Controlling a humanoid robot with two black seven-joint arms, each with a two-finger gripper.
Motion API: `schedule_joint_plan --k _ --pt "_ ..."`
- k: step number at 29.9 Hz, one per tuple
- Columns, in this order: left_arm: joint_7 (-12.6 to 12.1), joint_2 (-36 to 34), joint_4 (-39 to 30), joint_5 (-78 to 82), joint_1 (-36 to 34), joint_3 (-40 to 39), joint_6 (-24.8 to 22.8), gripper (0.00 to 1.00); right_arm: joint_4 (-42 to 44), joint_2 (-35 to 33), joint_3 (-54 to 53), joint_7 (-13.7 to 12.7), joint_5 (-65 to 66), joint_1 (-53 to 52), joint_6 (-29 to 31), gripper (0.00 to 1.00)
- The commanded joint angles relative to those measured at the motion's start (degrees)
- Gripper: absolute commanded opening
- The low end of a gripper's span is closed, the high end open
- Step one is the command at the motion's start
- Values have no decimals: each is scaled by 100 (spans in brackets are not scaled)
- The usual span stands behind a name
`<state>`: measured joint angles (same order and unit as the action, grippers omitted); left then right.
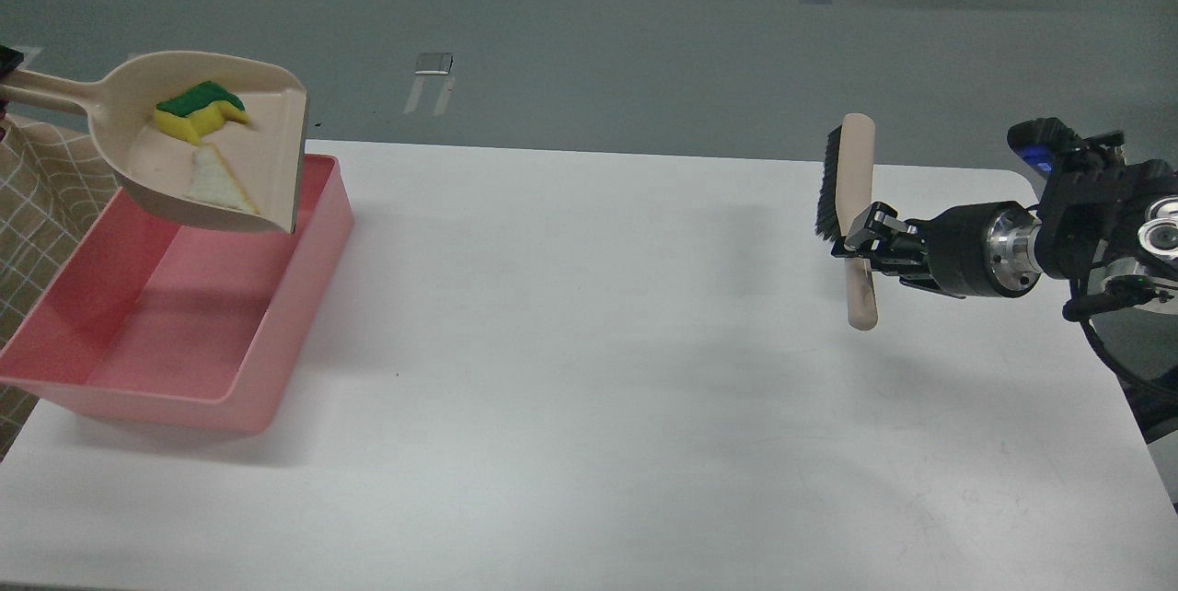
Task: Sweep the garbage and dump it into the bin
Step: 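Tilt the dustpan with the left gripper to dump debris into the bin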
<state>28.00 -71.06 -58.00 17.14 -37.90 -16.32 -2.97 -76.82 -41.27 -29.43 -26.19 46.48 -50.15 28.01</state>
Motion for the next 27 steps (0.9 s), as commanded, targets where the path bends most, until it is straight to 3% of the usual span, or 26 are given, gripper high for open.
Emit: schedule_joint_plan --k 1,16,27 --pt "0 -188 17 149 -6 -2 -2 0 18 14 -1 0 2 -4 -1 0" --pt "0 -567 -106 1150 -15 -90 59 0 80 84 -10 -8 2 -12 -1 0" --pt "0 -646 -167 2293 -24 -723 156 0 89 84 -10 0 10 -12 -1 0"
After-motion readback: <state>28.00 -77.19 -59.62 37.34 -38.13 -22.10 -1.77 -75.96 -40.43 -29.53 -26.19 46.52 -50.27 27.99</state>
